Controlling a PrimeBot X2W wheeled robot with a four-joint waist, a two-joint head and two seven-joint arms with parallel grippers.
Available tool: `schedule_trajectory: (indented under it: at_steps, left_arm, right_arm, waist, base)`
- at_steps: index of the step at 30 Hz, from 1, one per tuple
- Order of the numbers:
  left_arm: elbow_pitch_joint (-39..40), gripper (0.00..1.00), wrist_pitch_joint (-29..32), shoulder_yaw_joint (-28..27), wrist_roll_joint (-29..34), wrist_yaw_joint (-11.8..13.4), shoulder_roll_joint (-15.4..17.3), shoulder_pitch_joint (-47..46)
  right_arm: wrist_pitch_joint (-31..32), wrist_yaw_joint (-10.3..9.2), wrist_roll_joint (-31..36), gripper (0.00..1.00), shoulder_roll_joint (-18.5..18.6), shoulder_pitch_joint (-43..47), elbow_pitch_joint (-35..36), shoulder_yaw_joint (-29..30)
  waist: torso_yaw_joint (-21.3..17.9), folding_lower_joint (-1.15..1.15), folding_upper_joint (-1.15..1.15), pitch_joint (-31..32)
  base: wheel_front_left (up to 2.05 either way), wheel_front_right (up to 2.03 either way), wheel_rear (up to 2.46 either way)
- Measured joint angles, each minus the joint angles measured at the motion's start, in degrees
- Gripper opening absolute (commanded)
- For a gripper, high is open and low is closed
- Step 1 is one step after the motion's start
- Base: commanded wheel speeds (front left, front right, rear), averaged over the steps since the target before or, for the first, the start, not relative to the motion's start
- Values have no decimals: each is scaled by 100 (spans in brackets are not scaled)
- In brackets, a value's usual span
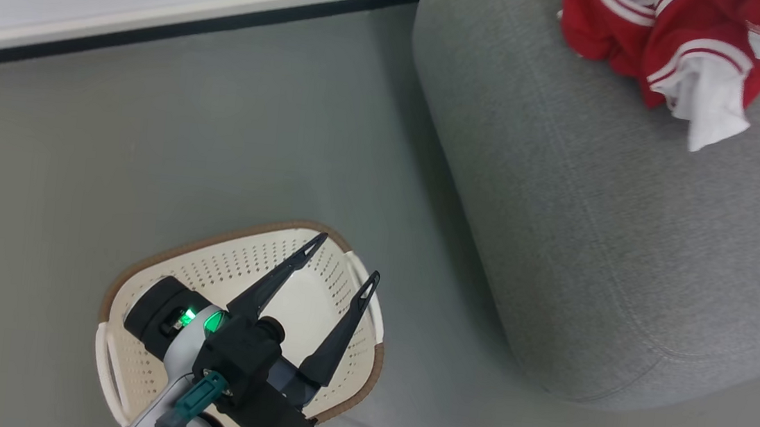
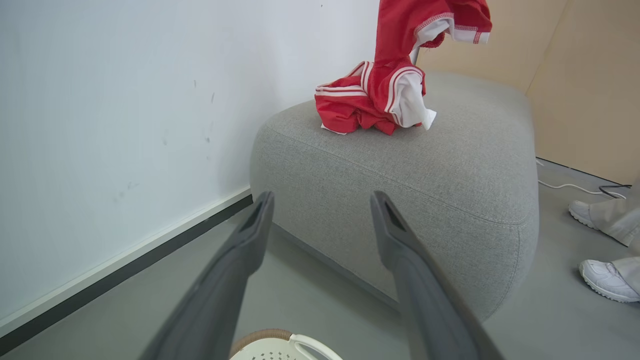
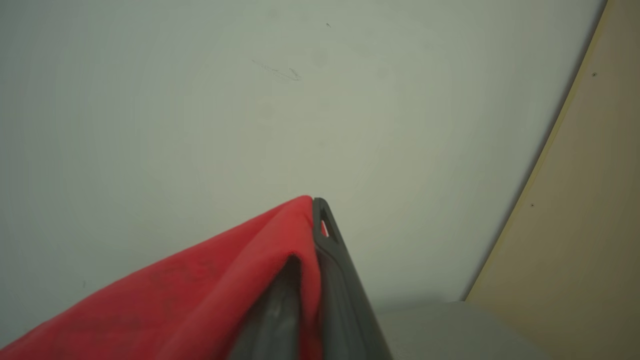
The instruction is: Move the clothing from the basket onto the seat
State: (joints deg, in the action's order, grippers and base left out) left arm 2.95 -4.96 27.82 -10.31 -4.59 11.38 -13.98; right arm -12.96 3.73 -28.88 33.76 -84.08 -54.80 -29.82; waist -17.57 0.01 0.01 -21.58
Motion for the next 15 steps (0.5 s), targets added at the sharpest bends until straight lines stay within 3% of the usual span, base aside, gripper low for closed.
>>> schedule_trajectory:
  at_steps: [5,15]
  left_arm:
    - [45,100,58,-88,7,0,131,-25]
    - [240,100,196,-5,41,-2,137,-99]
  right_arm:
    - [-22,-179,9,0,-63,-12,-242,9]
    - [-24,-274,-66,0,-168,443,-981,37]
  waist:
    - [205,1,0,-267]
    - [387,0,1,-597]
  base:
    - [0,0,0]
    - [0,0,0]
